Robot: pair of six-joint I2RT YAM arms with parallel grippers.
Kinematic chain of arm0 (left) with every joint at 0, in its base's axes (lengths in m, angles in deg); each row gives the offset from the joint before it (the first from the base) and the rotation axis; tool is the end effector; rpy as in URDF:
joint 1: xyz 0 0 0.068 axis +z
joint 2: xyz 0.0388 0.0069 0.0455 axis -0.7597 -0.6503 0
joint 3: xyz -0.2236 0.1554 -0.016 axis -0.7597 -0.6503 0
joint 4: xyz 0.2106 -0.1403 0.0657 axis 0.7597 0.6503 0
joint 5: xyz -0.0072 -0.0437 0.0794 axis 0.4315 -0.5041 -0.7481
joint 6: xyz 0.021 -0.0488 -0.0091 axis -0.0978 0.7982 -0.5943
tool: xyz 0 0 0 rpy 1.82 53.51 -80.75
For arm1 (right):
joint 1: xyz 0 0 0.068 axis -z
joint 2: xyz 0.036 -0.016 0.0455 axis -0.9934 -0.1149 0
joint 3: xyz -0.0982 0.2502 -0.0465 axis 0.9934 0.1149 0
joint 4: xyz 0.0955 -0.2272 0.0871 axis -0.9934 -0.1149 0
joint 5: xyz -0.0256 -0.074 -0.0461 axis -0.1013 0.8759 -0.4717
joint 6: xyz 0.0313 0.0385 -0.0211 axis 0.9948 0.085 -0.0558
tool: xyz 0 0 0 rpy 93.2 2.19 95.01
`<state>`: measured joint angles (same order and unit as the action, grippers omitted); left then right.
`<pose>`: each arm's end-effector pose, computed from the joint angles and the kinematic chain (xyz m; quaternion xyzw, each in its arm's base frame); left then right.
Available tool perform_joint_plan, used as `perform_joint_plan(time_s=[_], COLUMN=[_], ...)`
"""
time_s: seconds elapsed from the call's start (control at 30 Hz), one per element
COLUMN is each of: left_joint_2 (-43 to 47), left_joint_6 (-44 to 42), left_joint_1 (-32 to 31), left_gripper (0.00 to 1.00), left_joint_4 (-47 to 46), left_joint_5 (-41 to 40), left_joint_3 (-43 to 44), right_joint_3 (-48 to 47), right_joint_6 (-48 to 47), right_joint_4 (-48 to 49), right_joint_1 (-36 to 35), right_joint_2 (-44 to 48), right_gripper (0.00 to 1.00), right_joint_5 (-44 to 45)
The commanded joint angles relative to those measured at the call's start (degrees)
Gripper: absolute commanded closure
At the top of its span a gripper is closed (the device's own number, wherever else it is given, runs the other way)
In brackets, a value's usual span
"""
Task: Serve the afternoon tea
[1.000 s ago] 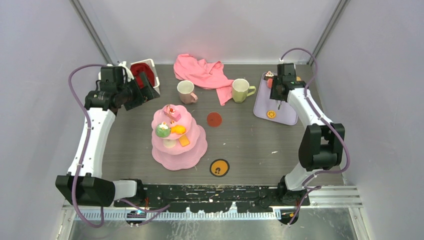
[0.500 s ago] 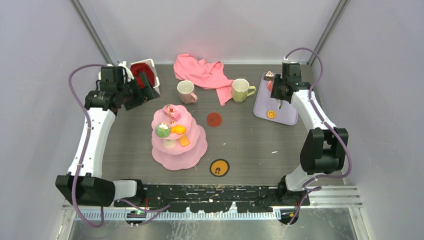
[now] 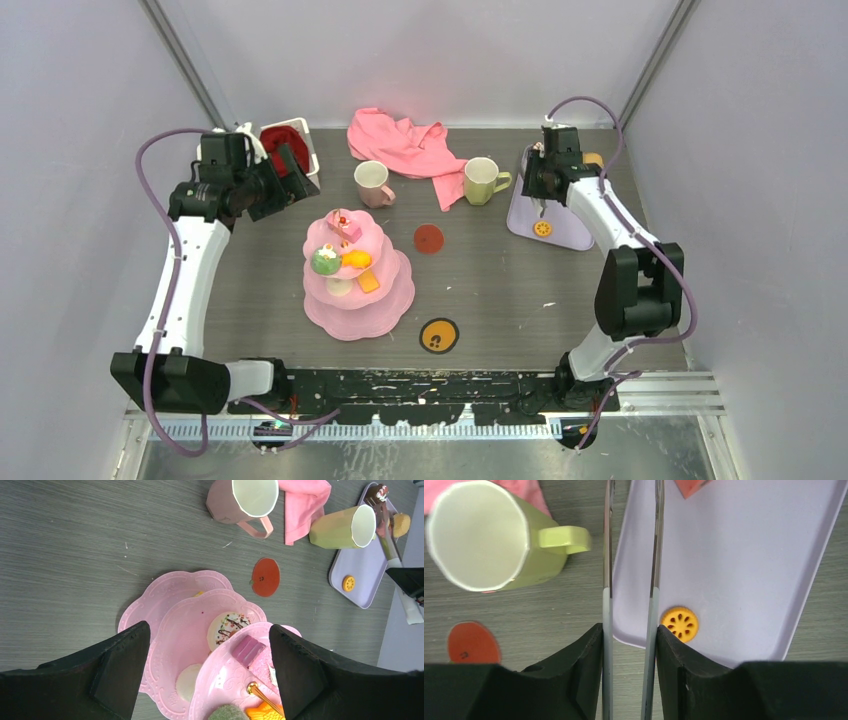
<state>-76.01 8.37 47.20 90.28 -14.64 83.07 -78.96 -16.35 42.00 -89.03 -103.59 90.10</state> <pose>0.2553 -0.0172 0.3881 -0.1657 0.8932 -0.1983 0.3680 0.3639 0.0335 0.2808 0.0449 0.9207 0.0217 0.3872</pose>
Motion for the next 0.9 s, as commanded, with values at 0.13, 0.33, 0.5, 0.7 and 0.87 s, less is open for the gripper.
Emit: perform_joint_plan(time_s=[0.13, 0.33, 0.5, 0.7, 0.87], left_joint_2=[2.44, 2.09, 1.97, 1.71, 1.61], left_joint_6=[0.05, 0.21, 0.18, 0.19, 0.18], left_joint_1=[0.22, 0.22, 0.20, 0.22, 0.22], left_gripper=[0.12, 0.12, 0.12, 0.12, 0.12], left_joint_4=[-0.38, -0.82, -1.08, -1.18, -1.22], left_joint_5=[-0.01, 0.77, 0.99, 1.50, 1.50], left_joint_3=[0.62, 0.67, 0.79, 0.92, 0.85], right_joint_3=[2.03, 3.29, 4.86, 6.73, 8.08], right_joint_6=[0.22, -0.02, 0.38, 0.37, 0.70], right_joint_4=[0.97, -2.11, -2.97, -3.22, -1.78], right_joint_1=[1.58, 1.59, 1.59, 1.59, 1.59], right_joint_2=[2.82, 7.54, 10.50, 9.37, 7.37], right_gripper=[0.56, 0.56, 0.54, 0.48, 0.47], right_joint_5=[6.66, 8.31, 7.35, 8.31, 7.90])
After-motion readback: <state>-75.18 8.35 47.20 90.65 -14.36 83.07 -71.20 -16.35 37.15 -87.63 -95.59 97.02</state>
